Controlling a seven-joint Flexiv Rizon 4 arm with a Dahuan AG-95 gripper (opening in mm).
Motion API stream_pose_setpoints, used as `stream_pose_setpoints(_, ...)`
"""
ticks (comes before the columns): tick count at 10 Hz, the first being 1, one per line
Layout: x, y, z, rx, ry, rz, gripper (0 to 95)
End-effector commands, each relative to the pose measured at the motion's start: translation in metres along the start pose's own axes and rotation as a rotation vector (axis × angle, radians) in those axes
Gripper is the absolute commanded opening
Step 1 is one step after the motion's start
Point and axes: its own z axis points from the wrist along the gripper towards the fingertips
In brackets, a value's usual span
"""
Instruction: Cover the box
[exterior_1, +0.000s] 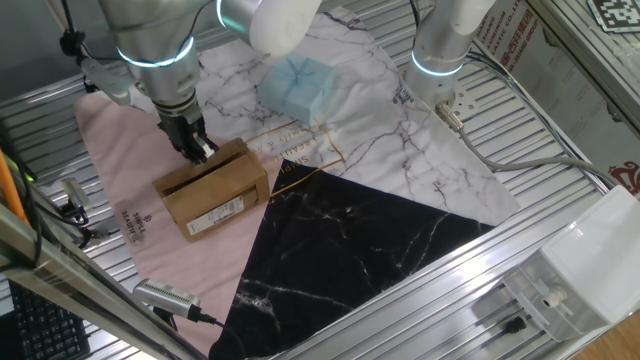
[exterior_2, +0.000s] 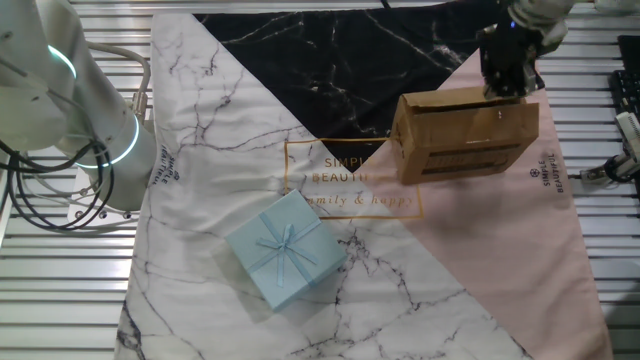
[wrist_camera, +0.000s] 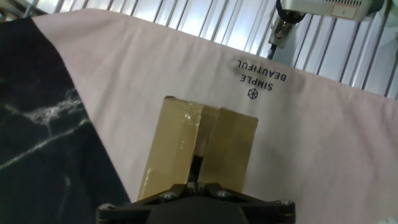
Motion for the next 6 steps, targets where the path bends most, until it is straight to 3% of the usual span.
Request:
stream_pose_setpoints(1,-0.0005,-0.0002,0.0007,0.003,-0.001,0.018,0.0)
stream_pose_setpoints(6,0.0003,-0.0005,0.0,-0.004,-0.017,0.05,0.0)
